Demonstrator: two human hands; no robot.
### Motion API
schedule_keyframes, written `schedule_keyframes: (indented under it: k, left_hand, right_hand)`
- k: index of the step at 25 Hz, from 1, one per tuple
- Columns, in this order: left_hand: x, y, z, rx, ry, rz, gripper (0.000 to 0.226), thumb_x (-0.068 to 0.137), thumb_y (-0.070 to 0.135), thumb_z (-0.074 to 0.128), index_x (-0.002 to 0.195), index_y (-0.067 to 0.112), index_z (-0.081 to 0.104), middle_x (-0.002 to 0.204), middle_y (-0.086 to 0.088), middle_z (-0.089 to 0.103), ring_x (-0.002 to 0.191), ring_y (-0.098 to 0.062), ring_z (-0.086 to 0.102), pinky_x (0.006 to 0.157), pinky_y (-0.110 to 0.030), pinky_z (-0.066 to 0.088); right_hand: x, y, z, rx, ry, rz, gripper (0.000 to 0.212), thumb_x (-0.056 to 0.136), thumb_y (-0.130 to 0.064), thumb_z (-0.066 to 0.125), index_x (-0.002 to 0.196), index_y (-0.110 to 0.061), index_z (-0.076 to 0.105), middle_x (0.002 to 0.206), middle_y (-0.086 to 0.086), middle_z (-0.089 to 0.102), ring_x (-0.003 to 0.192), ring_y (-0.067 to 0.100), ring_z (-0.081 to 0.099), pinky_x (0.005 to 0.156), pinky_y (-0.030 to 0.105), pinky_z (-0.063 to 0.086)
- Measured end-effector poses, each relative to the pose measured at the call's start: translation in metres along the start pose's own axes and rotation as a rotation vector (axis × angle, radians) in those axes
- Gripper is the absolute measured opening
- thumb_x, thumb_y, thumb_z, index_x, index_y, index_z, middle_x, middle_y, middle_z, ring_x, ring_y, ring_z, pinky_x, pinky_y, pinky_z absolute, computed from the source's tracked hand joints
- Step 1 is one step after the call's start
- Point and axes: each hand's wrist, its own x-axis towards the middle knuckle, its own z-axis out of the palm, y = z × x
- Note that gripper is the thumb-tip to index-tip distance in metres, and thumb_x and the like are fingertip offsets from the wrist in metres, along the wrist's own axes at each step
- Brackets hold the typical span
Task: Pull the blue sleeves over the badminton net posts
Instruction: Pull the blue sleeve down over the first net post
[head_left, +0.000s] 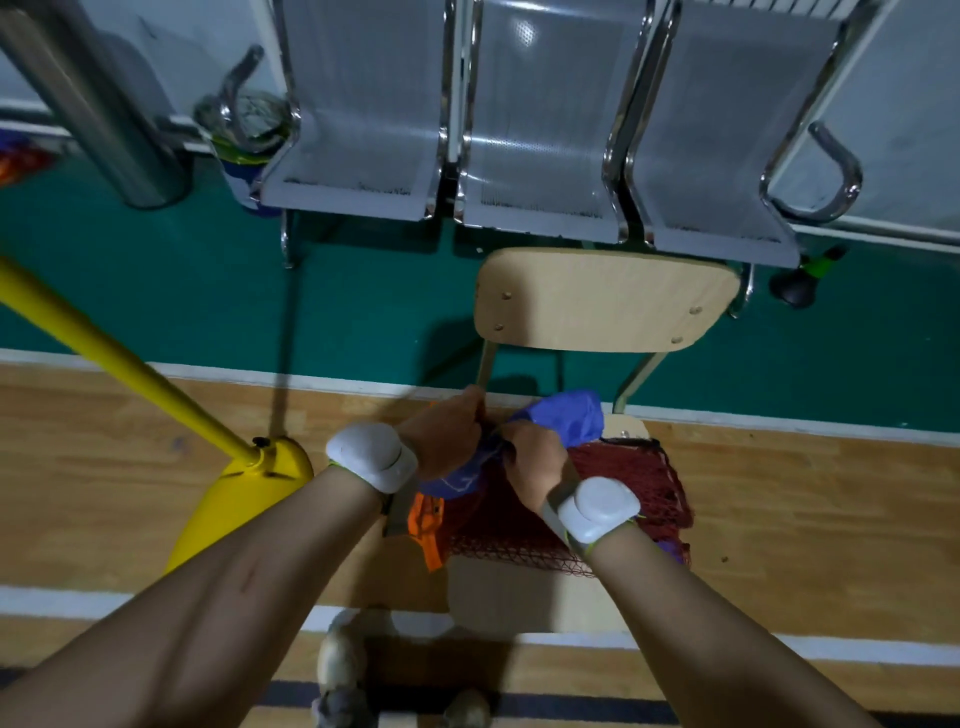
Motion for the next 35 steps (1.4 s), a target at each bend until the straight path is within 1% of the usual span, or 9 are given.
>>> schedule_keyframes:
  k: [5, 11, 15, 18, 22, 25, 29, 31, 35]
  left_hand:
    - [-0.032, -0.015, -0.024, 0.041, -0.002, 0.094, 0.047, 0.088, 0.008, 0.052, 0.133, 0.015, 0.041, 0.132, -0.009, 0.05, 0.118, -0.027, 0.051, 0.099, -0.036, 0.042]
    - [-0.074, -0.03, -0.069, 0.071, 0.039, 0.109, 0.046, 0.089, 0.006, 0.051, 0.134, 0.014, 0.042, 0.135, -0.01, 0.044, 0.125, -0.026, 0.044, 0.104, -0.03, 0.033]
    - [-0.112, -0.039, -0.104, 0.099, 0.055, 0.089, 0.036, 0.09, 0.008, 0.049, 0.126, 0.008, 0.05, 0.126, -0.014, 0.055, 0.117, -0.029, 0.052, 0.098, -0.034, 0.039]
    - [-0.132, -0.041, -0.132, 0.159, 0.079, 0.027, 0.032, 0.093, 0.009, 0.045, 0.125, 0.008, 0.052, 0.125, -0.013, 0.058, 0.115, -0.028, 0.054, 0.094, -0.032, 0.04]
    - [-0.156, -0.046, -0.166, 0.053, 0.125, -0.061, 0.028, 0.091, -0.002, 0.042, 0.113, -0.001, 0.058, 0.108, -0.021, 0.064, 0.1, -0.034, 0.063, 0.087, -0.038, 0.051]
    - [-0.177, -0.052, -0.193, -0.079, 0.253, -0.022, 0.021, 0.088, -0.002, 0.04, 0.074, 0.006, 0.054, 0.08, -0.019, 0.054, 0.07, -0.035, 0.058, 0.066, -0.042, 0.051]
    - [-0.216, -0.043, -0.232, 0.042, 0.3, 0.05, 0.017, 0.089, 0.002, 0.038, 0.077, 0.01, 0.047, 0.082, -0.012, 0.054, 0.075, -0.026, 0.058, 0.071, -0.035, 0.049]
    - [-0.223, -0.034, -0.239, 0.064, 0.3, 0.151, 0.017, 0.09, 0.002, 0.04, 0.079, 0.011, 0.049, 0.078, -0.009, 0.056, 0.073, -0.022, 0.056, 0.067, -0.031, 0.046]
    - [-0.247, -0.043, -0.258, -0.106, 0.419, 0.266, 0.011, 0.093, 0.008, 0.045, 0.094, 0.012, 0.055, 0.071, -0.004, 0.064, 0.067, -0.018, 0.064, 0.071, -0.025, 0.05]
  right_hand:
    - [-0.016, -0.042, -0.019, 0.225, 0.035, -0.119, 0.057, 0.071, -0.018, 0.027, 0.11, 0.004, 0.063, 0.12, 0.019, 0.059, 0.108, 0.03, 0.054, 0.077, 0.016, 0.03]
    - [-0.032, -0.102, -0.039, 0.414, 0.102, -0.191, 0.033, 0.066, -0.003, 0.037, 0.077, 0.013, 0.063, 0.102, 0.032, 0.061, 0.103, 0.037, 0.057, 0.086, 0.029, 0.037]
    - [-0.049, -0.146, -0.067, 0.422, 0.148, -0.317, 0.033, 0.06, 0.02, 0.037, 0.058, -0.008, 0.053, 0.095, 0.018, 0.066, 0.093, 0.019, 0.056, 0.079, 0.013, 0.04]
    - [-0.053, -0.174, -0.082, 0.461, 0.209, -0.424, 0.041, 0.054, 0.01, 0.031, 0.054, -0.026, 0.051, 0.085, 0.009, 0.062, 0.09, 0.021, 0.057, 0.079, 0.024, 0.04]
    - [-0.055, -0.195, -0.09, 0.508, 0.168, -0.392, 0.051, 0.054, 0.023, 0.03, 0.056, -0.014, 0.066, 0.09, 0.01, 0.061, 0.092, 0.023, 0.056, 0.083, 0.031, 0.04]
    - [-0.059, -0.205, -0.096, 0.287, 0.078, -0.344, 0.054, 0.059, 0.027, 0.035, 0.089, 0.001, 0.071, 0.11, 0.013, 0.062, 0.11, 0.025, 0.056, 0.098, 0.027, 0.04]
    - [-0.068, -0.238, -0.1, -0.03, 0.023, -0.213, 0.074, 0.077, -0.012, 0.062, 0.142, -0.023, 0.029, 0.146, 0.005, 0.033, 0.13, 0.024, 0.039, 0.107, 0.035, 0.037]
    - [-0.065, -0.254, -0.099, 0.007, 0.068, -0.215, 0.078, 0.076, -0.026, 0.069, 0.142, -0.025, 0.028, 0.138, 0.009, 0.044, 0.123, 0.025, 0.046, 0.102, 0.035, 0.04]
    - [-0.065, -0.295, -0.109, 0.227, 0.223, -0.226, 0.021, 0.086, -0.001, 0.05, 0.1, -0.008, 0.065, 0.091, 0.018, 0.066, 0.083, 0.025, 0.058, 0.076, 0.026, 0.042]
